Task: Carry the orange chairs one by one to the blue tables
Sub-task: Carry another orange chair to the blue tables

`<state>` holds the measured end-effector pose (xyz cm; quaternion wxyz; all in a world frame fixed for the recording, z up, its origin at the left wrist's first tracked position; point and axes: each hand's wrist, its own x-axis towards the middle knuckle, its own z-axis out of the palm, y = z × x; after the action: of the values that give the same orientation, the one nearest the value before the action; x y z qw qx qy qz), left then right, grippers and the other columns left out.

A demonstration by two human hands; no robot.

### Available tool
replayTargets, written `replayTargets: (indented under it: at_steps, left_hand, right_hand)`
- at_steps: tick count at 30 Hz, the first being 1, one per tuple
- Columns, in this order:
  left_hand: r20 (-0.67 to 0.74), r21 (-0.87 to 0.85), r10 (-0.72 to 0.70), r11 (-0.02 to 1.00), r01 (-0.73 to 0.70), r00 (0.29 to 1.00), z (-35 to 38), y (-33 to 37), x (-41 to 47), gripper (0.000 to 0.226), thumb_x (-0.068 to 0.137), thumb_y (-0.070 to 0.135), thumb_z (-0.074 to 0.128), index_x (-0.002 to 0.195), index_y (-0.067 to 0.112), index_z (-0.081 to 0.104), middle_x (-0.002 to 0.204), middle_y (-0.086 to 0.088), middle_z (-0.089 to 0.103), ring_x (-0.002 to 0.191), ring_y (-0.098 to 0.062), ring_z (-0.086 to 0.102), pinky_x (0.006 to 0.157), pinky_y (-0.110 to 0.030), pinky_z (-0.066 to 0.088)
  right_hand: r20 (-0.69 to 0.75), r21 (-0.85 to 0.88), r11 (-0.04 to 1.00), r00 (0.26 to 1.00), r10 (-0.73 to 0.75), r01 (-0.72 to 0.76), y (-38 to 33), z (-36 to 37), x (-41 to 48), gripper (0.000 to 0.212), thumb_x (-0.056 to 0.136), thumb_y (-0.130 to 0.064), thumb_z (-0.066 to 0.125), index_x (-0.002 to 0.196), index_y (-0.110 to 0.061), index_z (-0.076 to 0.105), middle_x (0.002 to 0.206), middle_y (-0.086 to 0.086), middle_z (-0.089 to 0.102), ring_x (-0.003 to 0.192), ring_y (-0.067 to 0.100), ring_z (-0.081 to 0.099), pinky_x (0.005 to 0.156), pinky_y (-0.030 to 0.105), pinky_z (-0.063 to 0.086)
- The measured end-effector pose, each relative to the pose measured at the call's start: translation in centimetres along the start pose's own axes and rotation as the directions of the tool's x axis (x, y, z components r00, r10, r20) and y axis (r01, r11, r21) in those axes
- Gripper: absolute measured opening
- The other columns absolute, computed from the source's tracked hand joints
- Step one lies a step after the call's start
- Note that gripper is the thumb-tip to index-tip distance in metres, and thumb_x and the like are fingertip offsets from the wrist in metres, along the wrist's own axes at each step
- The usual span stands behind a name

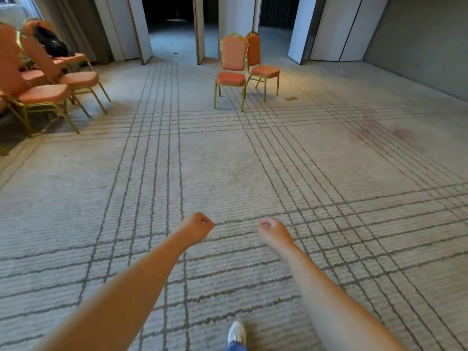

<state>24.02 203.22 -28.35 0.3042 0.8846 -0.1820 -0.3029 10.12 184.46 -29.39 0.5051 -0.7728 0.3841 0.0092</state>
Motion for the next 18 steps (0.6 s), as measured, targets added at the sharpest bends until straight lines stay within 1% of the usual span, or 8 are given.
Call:
replayTargets:
  at_steps: [2, 5, 7, 9, 12, 15, 16, 18]
  left_hand:
    - [-0.04, -0.033, -0.003, 0.999, 0.001, 0.999, -2.0, 2.0, 4.9, 0.023, 0.096, 0.034, 0.053, 0.107, 0.015, 0.062, 0.078, -0.002, 0.06, 0.071, -0.02, 0.057, 0.067, -0.031, 0.047]
    - [-0.076, -0.039, -0.02, 0.999, 0.018, 0.997, -4.5, 4.3, 11.5, 0.024, 0.095, 0.035, 0.053, 0.105, 0.015, 0.062, 0.076, -0.002, 0.06, 0.065, -0.02, 0.055, 0.063, -0.029, 0.045]
    - [-0.078, -0.037, -0.035, 0.999, 0.032, 0.996, -6.2, 5.6, 15.5, 0.026, 0.094, 0.037, 0.053, 0.106, 0.017, 0.063, 0.074, -0.002, 0.06, 0.064, -0.022, 0.056, 0.06, -0.03, 0.044]
    - [-0.084, -0.043, -0.04, 0.998, 0.037, 0.996, -7.9, 6.6, 19.7, 0.026, 0.094, 0.039, 0.053, 0.106, 0.019, 0.065, 0.076, 0.0, 0.059, 0.068, -0.024, 0.06, 0.059, -0.028, 0.043]
    - [-0.067, -0.029, -0.042, 0.999, 0.041, 0.997, -10.1, 7.7, 26.3, 0.025, 0.095, 0.037, 0.052, 0.103, 0.018, 0.066, 0.069, 0.001, 0.056, 0.061, -0.018, 0.052, 0.059, -0.025, 0.041]
    - [-0.046, -0.069, -0.035, 0.997, 0.032, 0.998, -12.8, 8.9, 34.0, 0.025, 0.095, 0.036, 0.054, 0.101, 0.016, 0.066, 0.076, -0.002, 0.061, 0.074, -0.024, 0.06, 0.069, -0.034, 0.05]
    - [-0.044, -0.067, -0.029, 0.997, 0.026, 0.999, -13.9, 9.4, 36.9, 0.022, 0.095, 0.036, 0.054, 0.098, 0.017, 0.065, 0.079, -0.003, 0.062, 0.08, -0.026, 0.063, 0.075, -0.036, 0.052]
    - [-0.033, -0.057, -0.008, 0.998, 0.006, 0.999, -16.4, 10.4, 42.3, 0.018, 0.095, 0.034, 0.054, 0.095, 0.018, 0.063, 0.082, -0.003, 0.063, 0.083, -0.025, 0.063, 0.079, -0.036, 0.053]
  right_hand:
    - [0.0, -0.014, 1.0, 1.0, -0.012, 0.012, -2.7, -0.9, 5.1, 0.033, 0.093, -0.027, 0.054, 0.124, -0.013, 0.058, 0.121, 0.003, 0.06, 0.097, 0.015, 0.057, 0.082, 0.026, 0.043]
    - [0.014, -0.029, 1.0, 1.0, -0.009, 0.01, -6.1, -1.9, 12.0, 0.034, 0.092, -0.027, 0.054, 0.123, -0.015, 0.058, 0.121, 0.002, 0.06, 0.095, 0.016, 0.059, 0.084, 0.03, 0.048]
    - [0.014, -0.039, 0.999, 1.0, -0.016, 0.017, -8.0, -2.3, 16.6, 0.036, 0.091, -0.029, 0.056, 0.125, -0.015, 0.057, 0.123, 0.003, 0.06, 0.098, 0.019, 0.059, 0.085, 0.031, 0.049]
    - [0.022, -0.053, 0.998, 0.999, -0.024, 0.025, -10.0, -2.7, 21.0, 0.039, 0.091, -0.029, 0.058, 0.127, -0.014, 0.056, 0.124, 0.004, 0.059, 0.1, 0.018, 0.058, 0.086, 0.029, 0.047]
    - [0.045, -0.061, 0.998, 0.999, 0.007, -0.004, -12.6, -2.7, 27.5, 0.039, 0.09, -0.032, 0.058, 0.126, -0.016, 0.057, 0.121, 0.002, 0.058, 0.106, 0.021, 0.058, 0.093, 0.036, 0.05]
    - [0.004, -0.073, 0.997, 1.0, -0.017, 0.017, -15.8, -2.8, 34.9, 0.037, 0.089, -0.03, 0.058, 0.122, -0.015, 0.059, 0.12, 0.004, 0.061, 0.103, 0.02, 0.058, 0.088, 0.03, 0.047]
    - [-0.017, -0.058, 0.998, 1.0, -0.02, 0.019, -17.2, -2.8, 37.7, 0.036, 0.087, -0.03, 0.059, 0.12, -0.015, 0.06, 0.12, 0.005, 0.062, 0.102, 0.021, 0.06, 0.089, 0.032, 0.049]
    - [-0.044, -0.052, 0.999, 0.999, -0.016, 0.014, -20.0, -2.8, 42.9, 0.033, 0.087, -0.028, 0.059, 0.117, -0.014, 0.061, 0.116, 0.005, 0.063, 0.1, 0.021, 0.06, 0.09, 0.033, 0.051]
